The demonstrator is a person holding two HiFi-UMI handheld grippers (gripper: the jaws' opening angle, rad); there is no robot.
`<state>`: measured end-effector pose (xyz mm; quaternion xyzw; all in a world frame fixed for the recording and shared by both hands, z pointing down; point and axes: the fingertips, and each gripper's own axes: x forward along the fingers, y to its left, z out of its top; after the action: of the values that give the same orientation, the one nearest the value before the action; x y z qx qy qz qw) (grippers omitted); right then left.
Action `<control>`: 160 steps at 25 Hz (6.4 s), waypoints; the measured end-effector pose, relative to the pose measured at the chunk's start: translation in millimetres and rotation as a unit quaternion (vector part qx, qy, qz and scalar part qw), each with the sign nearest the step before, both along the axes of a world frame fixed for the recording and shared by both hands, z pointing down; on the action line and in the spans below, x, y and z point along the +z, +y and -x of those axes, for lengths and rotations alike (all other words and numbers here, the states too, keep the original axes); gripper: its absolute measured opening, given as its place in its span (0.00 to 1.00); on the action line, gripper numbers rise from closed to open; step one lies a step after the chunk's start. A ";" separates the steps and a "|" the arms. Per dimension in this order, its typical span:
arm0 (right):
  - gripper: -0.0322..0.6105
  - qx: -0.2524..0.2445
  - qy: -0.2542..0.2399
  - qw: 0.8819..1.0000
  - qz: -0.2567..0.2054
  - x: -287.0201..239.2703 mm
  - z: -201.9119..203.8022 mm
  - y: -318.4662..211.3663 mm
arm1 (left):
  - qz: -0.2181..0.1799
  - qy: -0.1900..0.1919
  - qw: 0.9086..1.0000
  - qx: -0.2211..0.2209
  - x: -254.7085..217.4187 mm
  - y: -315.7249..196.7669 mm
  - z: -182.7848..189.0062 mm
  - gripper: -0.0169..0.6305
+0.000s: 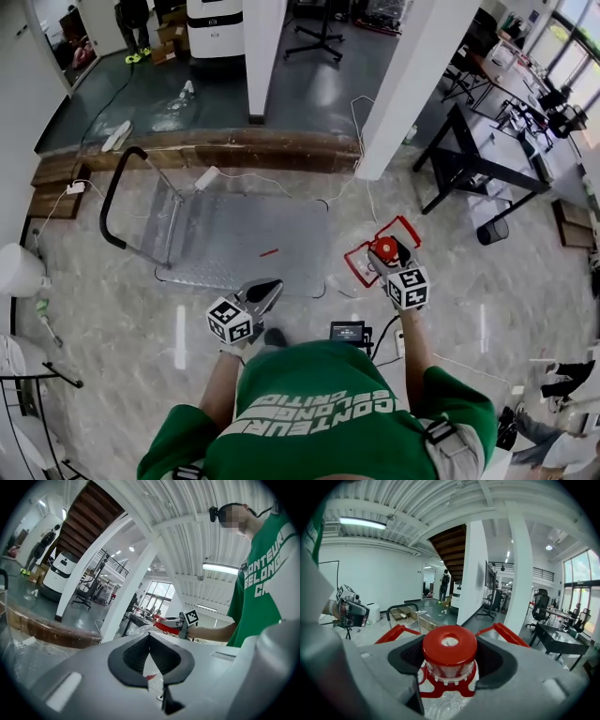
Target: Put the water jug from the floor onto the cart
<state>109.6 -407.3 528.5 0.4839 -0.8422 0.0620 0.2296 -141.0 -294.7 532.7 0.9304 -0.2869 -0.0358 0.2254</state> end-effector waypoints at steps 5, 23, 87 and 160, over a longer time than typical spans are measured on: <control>0.52 -0.009 0.004 1.000 0.000 4.0 31.5 -3.7 | -0.006 -0.004 1.000 -0.003 -0.5 -0.5 33.7 0.04; 0.52 -0.095 0.027 0.995 0.027 36.4 125.2 -32.4 | -0.005 -0.011 0.996 -0.089 4.3 3.6 113.9 0.04; 0.52 -0.335 0.261 0.849 0.315 364.8 313.7 -175.9 | 0.119 -0.037 0.956 -0.266 41.5 -122.8 224.7 0.04; 0.04 -0.268 0.162 0.950 0.005 62.5 236.0 -34.7 | 0.026 0.005 0.983 -0.181 12.1 17.7 146.3 0.04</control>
<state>-126.5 -442.0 591.0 0.2429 -0.8919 -0.0772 0.3736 -287.2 -277.0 544.8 0.8569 -0.4497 -0.0734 0.2410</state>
